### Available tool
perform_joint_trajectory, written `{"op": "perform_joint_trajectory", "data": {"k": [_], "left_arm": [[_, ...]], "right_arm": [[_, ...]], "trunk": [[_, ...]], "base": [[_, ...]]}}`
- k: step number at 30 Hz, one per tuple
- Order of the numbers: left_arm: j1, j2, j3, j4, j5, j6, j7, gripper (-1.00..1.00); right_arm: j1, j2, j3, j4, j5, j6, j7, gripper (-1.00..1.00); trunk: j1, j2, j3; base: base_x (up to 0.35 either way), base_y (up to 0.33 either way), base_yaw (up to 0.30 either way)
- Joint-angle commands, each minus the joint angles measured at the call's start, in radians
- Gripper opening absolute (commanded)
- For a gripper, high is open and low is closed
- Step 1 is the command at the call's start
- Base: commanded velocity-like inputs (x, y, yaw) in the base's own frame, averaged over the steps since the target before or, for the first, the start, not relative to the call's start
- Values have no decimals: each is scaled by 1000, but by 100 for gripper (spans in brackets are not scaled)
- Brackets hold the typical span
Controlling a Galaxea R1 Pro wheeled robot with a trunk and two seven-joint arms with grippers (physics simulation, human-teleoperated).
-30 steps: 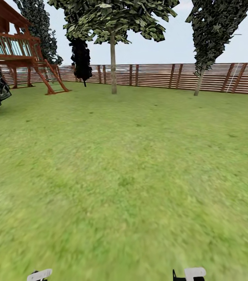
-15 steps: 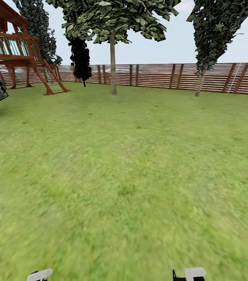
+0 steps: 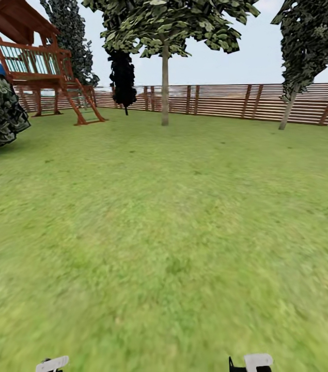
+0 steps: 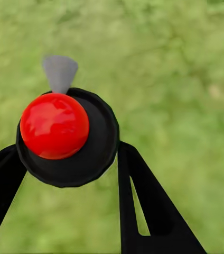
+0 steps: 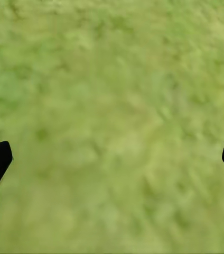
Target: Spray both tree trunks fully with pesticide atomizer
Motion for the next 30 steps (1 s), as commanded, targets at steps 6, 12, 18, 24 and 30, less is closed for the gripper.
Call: {"op": "perform_joint_trajectory", "data": {"k": [6,12,18,24,30], "left_arm": [[-1,0,8,1,-10,-4,0,-100],[-1,0,10,1,-10,-4,0,-100],[-1,0,10,1,-10,-4,0,-100],[-1,1,10,1,-10,-4,0,-100],[-1,1,10,1,-10,-4,0,-100]], "right_arm": [[-1,1,-5,2,10,-2,-7,100],[-1,1,-5,2,10,-2,-7,100],[-1,3,-5,3,9,-2,-7,100],[-1,3,-5,3,9,-2,-7,100],[-1,3,-5,3,9,-2,-7,100]], "trunk": [[0,0,-1],[0,0,-1],[0,0,-1],[0,0,-1],[0,0,-1]], "base": [[338,0,79],[338,0,2],[338,0,0],[338,0,0],[338,0,0]]}}
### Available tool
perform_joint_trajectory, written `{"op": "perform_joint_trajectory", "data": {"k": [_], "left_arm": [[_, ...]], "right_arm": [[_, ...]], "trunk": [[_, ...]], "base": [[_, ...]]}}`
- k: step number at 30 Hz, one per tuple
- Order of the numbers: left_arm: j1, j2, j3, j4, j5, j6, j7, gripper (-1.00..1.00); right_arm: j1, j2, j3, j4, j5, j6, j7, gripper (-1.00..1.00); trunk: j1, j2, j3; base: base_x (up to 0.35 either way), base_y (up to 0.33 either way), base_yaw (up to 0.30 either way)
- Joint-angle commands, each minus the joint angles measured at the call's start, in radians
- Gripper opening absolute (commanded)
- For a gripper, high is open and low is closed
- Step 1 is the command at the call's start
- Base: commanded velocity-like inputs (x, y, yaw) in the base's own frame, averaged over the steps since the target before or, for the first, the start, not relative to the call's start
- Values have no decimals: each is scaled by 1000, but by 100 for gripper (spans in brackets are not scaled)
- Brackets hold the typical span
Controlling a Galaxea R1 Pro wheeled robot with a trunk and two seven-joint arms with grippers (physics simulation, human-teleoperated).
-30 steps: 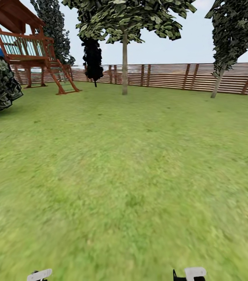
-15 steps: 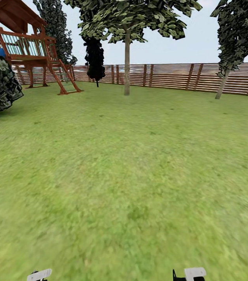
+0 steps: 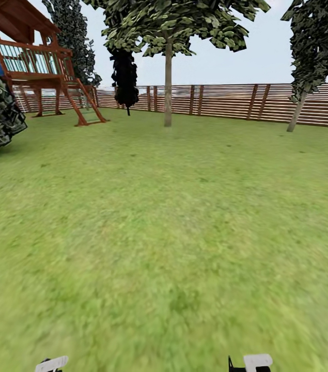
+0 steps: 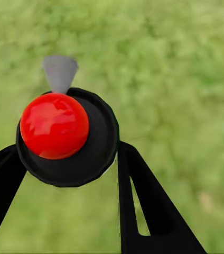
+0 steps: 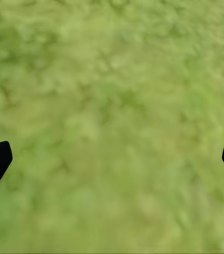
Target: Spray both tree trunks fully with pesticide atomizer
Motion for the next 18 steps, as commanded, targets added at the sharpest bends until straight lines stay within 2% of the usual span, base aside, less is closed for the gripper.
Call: {"op": "perform_joint_trajectory", "data": {"k": [1,18], "left_arm": [[-1,0,8,1,-10,-4,0,-100],[-1,0,10,0,-10,-4,0,-100]], "right_arm": [[-1,0,-5,1,11,-2,-6,100],[-1,0,-5,1,11,-2,-6,100]], "trunk": [[0,0,-1],[0,0,-1]], "base": [[338,0,0],[338,0,0]]}}
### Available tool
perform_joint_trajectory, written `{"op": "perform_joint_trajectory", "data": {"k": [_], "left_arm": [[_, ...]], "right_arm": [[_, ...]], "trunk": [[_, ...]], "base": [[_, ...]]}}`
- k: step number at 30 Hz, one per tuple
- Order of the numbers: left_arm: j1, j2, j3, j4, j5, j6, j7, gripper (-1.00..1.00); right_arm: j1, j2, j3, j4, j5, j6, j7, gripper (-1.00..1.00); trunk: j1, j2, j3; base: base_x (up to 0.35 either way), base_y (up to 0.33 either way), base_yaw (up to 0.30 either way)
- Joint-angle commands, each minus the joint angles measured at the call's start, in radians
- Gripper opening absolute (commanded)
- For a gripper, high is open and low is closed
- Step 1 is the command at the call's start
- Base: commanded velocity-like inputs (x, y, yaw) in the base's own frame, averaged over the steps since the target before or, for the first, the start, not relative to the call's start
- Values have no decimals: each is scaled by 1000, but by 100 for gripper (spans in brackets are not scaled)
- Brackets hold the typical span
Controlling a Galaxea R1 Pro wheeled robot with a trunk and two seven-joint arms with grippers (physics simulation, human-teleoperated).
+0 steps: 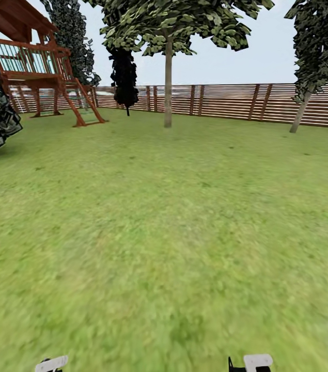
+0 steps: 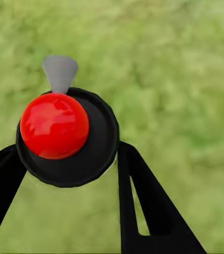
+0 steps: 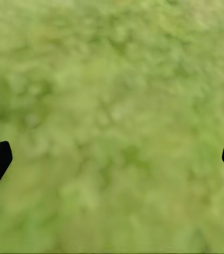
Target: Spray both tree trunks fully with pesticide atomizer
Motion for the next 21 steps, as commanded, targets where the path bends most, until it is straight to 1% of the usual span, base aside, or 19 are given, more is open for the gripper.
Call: {"op": "perform_joint_trajectory", "data": {"k": [1,21], "left_arm": [[-1,0,8,2,-10,-4,0,-100],[-1,0,8,2,-10,-4,0,-100]], "right_arm": [[-1,0,-5,1,11,-2,-6,100],[-1,0,-5,1,11,-2,-6,100]], "trunk": [[0,0,-1],[0,0,-1]], "base": [[338,0,0],[339,0,0]]}}
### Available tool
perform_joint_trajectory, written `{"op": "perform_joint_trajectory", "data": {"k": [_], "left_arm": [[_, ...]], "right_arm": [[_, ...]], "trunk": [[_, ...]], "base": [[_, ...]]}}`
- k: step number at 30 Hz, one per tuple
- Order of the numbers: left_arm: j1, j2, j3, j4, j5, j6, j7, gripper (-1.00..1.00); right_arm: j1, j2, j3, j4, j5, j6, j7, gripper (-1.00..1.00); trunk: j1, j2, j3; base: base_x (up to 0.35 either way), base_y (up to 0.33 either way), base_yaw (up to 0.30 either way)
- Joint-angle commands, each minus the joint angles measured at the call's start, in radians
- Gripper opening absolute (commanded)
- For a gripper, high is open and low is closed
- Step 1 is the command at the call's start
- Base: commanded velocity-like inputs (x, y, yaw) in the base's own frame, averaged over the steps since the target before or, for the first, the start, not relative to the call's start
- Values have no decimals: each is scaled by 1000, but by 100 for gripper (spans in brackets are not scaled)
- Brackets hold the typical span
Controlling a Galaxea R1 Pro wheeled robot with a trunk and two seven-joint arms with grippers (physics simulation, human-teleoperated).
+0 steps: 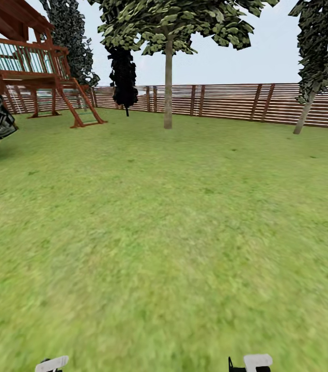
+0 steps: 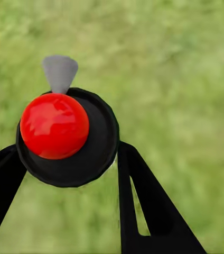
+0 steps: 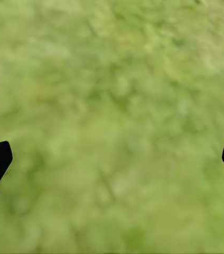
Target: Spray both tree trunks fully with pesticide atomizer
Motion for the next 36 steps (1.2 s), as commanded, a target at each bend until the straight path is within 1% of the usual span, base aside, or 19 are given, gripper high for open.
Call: {"op": "perform_joint_trajectory", "data": {"k": [1,36], "left_arm": [[-1,0,8,1,-10,-4,0,-100],[-1,0,7,1,-10,-4,0,-100]], "right_arm": [[-1,0,-5,1,11,-2,-6,100],[-1,0,-5,1,11,-2,-6,100]], "trunk": [[0,0,-1],[0,0,-1]], "base": [[339,0,0],[339,0,0]]}}
